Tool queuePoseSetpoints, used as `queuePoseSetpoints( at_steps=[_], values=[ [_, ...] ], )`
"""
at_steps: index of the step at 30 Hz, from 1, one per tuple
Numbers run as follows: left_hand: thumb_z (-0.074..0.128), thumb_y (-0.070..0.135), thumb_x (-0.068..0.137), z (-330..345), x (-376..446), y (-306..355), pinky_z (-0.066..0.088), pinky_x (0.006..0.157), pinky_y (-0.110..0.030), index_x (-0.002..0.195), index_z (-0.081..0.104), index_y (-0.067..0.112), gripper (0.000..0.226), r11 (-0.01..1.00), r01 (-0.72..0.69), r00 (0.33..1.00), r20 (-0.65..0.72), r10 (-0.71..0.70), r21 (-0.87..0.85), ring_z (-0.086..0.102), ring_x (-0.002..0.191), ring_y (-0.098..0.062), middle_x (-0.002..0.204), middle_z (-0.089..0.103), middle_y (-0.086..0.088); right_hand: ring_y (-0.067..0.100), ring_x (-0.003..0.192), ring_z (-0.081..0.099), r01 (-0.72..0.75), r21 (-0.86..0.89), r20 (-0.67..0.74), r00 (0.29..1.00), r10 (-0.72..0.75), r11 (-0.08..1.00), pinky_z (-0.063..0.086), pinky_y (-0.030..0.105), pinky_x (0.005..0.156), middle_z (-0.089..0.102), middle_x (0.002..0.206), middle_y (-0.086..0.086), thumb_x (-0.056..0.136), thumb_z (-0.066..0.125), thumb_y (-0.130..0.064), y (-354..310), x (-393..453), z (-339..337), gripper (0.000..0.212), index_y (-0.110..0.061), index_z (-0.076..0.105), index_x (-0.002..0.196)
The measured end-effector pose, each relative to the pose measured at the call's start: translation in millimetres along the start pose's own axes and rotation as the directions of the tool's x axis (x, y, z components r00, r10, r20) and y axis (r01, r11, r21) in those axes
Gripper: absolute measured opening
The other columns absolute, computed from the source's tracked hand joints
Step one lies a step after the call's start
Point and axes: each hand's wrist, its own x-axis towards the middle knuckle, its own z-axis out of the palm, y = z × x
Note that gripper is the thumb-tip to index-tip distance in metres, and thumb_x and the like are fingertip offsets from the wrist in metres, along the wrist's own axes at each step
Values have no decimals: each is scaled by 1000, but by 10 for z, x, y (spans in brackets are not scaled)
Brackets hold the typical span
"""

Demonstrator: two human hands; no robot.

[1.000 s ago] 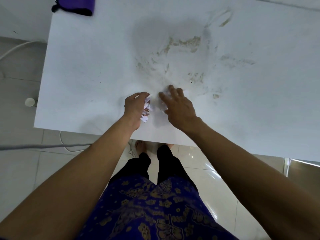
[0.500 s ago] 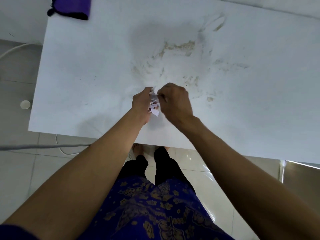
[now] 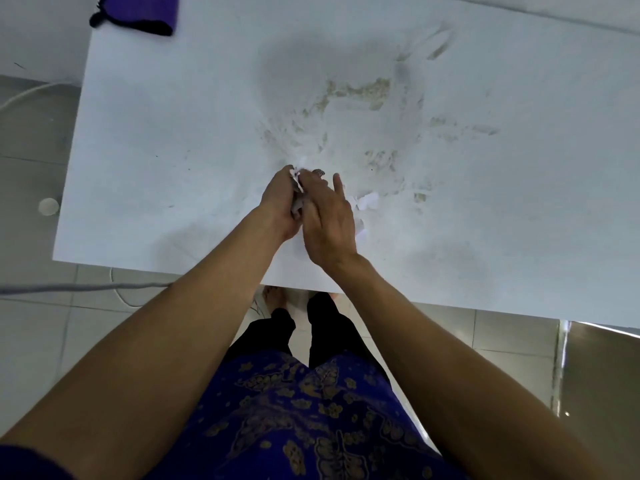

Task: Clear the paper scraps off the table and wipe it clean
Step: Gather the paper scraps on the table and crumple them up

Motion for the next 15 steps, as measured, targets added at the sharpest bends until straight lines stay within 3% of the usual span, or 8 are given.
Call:
queuePoseSetpoints(
  at_steps=[1, 3, 5, 7, 10, 13, 15],
  values=[
    [40, 30, 103, -13, 10, -1, 50, 53, -18, 83, 67, 13, 38, 1000, -1, 1000, -13, 1, 17, 67, 65, -13, 74, 69, -2, 17, 110, 61, 15, 31, 18, 1000, -15, 999, 14, 35, 124, 71, 110, 10, 88, 31, 0, 21, -14, -19, 49, -2, 60, 128],
    [39, 30, 103, -34, 15, -25, 36, 45, -21, 64, 64, 19, 48, 999, -20, 999, -28, 21, 33, 54, 55, -10, 62, 59, 3, 5, 100, 59, 34, 77, 21, 999, -35, 996, 30, 47, 118, 69, 108, 6, 91, 31, 1, 44, -14, -58, 46, -1, 57, 129],
    [43, 34, 103, -57, 24, -52, 31, 47, -22, 51, 57, 23, 55, 999, -26, 999, -37, 27, 32, 47, 47, -9, 50, 51, 5, 7, 92, 57, 19, 87, 1, 1000, -19, 996, 43, 53, 106, 67, 103, 3, 90, 37, 7, 41, 34, -84, 41, -2, 60, 123],
    [52, 41, 99, -64, 11, -42, 40, 53, -23, 64, 57, 21, 41, 996, -69, 996, -51, 72, 58, 54, 54, -12, 58, 57, 2, 15, 87, 61, 31, 66, -55, 998, -27, 997, 49, 43, 99, 69, 98, 6, 87, 43, 12, 57, 92, -89, 36, -2, 65, 111],
    [65, 41, 81, -55, 40, -53, 49, 72, -32, 82, 68, 17, 23, 987, -101, 990, -88, 113, 128, 65, 78, -21, 83, 69, -6, 16, 116, 61, 82, 50, -179, 981, -72, 995, 41, 17, 99, 71, 111, 12, 82, 48, 18, 120, 148, -36, 31, 0, 70, 94],
    [62, 30, 88, 14, 13, -52, 50, 60, -27, 77, 68, 18, 18, 983, -89, 986, -125, 111, 163, 64, 66, -21, 77, 70, -3, 8, 130, 47, 7, 124, -191, 982, 17, 992, 32, 5, 102, 65, 128, 9, 84, 54, 13, 128, 139, -16, 30, -3, 70, 103],
    [58, 27, 90, 45, 51, -74, 48, 53, -24, 82, 68, 16, 17, 976, -84, 976, -183, 122, 202, 63, 63, -22, 80, 70, -4, 10, 129, 52, -2, 176, -178, 983, 34, 984, 38, 12, 102, 63, 133, 5, 84, 60, 8, 161, 117, -10, 28, -6, 67, 107]
  ],
)
